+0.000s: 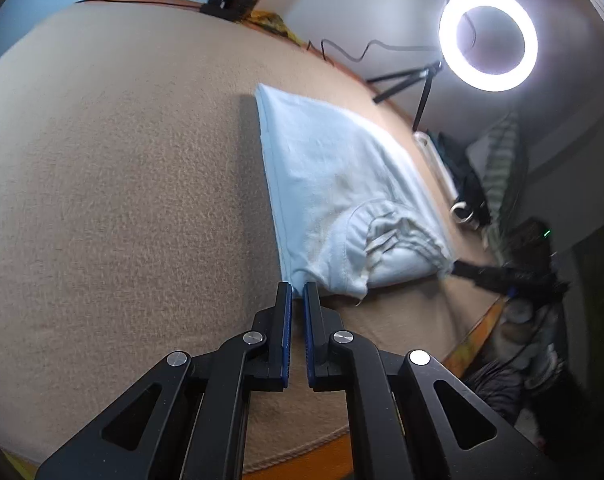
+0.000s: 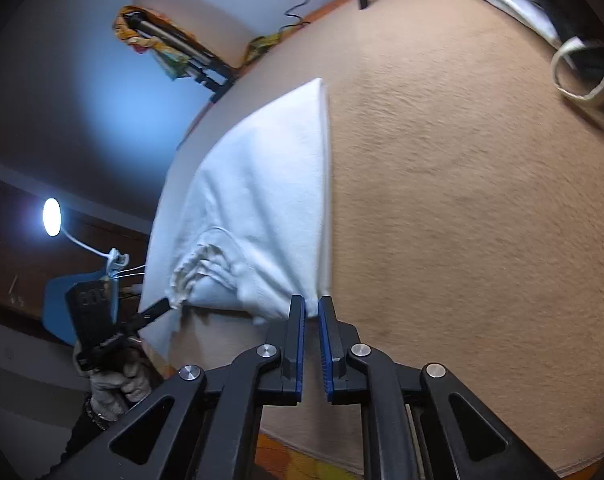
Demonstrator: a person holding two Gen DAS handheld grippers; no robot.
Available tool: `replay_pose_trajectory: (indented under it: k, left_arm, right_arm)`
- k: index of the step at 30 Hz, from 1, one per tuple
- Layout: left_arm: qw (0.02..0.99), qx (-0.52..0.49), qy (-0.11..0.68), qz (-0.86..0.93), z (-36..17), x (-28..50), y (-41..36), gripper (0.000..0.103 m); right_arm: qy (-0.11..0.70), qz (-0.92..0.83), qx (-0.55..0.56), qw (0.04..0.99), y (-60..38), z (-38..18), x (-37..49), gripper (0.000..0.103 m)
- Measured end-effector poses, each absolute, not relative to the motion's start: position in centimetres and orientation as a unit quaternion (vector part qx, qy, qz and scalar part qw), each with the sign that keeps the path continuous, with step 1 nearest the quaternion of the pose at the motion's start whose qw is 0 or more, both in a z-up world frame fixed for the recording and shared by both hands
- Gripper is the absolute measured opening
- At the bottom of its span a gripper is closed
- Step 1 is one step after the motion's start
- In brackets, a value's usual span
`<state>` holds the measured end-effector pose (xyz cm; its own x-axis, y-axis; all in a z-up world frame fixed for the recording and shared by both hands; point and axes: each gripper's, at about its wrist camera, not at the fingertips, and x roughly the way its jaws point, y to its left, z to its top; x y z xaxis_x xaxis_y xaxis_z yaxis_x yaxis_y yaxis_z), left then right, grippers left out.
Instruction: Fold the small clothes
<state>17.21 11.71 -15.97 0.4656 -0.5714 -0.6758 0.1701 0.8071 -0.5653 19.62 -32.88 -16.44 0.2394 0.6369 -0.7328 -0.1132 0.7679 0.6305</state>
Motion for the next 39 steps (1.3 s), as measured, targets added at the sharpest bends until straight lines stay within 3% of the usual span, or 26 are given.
replay_pose_trajectory:
  k: [3,7,10,13,18,26,32,36,39]
  left_arm:
    - [0.833,-0.229,0.451,-0.223,-15.2,17.0,12.3,0.004]
    - [0.832,-0.245,0.451,-0.212,-14.8,17.4,12.3,0.008]
    - [0.825,-0.252,0.461,-0.207,-15.4,18.4,11.7,0.008]
    - [0.833,-0.208,0.475,-0.193,-15.8,18.7,10.1,0.008]
    - [0.863,-0.129,0.459,-0.165,-14.0,17.7,9.6,0.008]
    - [0.872,-0.077,0.415,-0.249,-11.1,21.3,3.3,0.008]
    - [0.826,-0.025,0.484,-0.288,-15.0,23.6,0.2,0.008]
    - [0.83,0.006,0.471,-0.298,-15.2,21.5,1.3,0.008]
    - [0.834,-0.002,0.471,-0.289,-14.4,21.1,2.2,0.008]
  right_arm:
    - [0.553,0.252,0.24,0.757,-33.6,-16.0,19.8,0.034]
    - [0.547,0.26,0.243,0.758,-33.8,-15.5,20.0,0.037]
    - [0.554,0.26,0.233,0.756,-33.4,-15.8,20.1,0.037]
    - [0.558,0.253,0.201,0.764,-32.3,-15.7,20.2,0.025]
    - [0.535,0.211,0.044,0.817,-30.8,-13.1,19.1,0.028]
    - [0.447,0.266,0.052,0.852,-28.7,-7.7,22.5,0.03]
    - [0.472,0.287,-0.026,0.833,-22.8,-11.2,23.8,0.029]
    - [0.493,0.28,-0.096,0.818,-22.4,-13.9,22.9,0.025]
    - [0.496,0.295,-0.085,0.812,-23.3,-13.2,23.0,0.026]
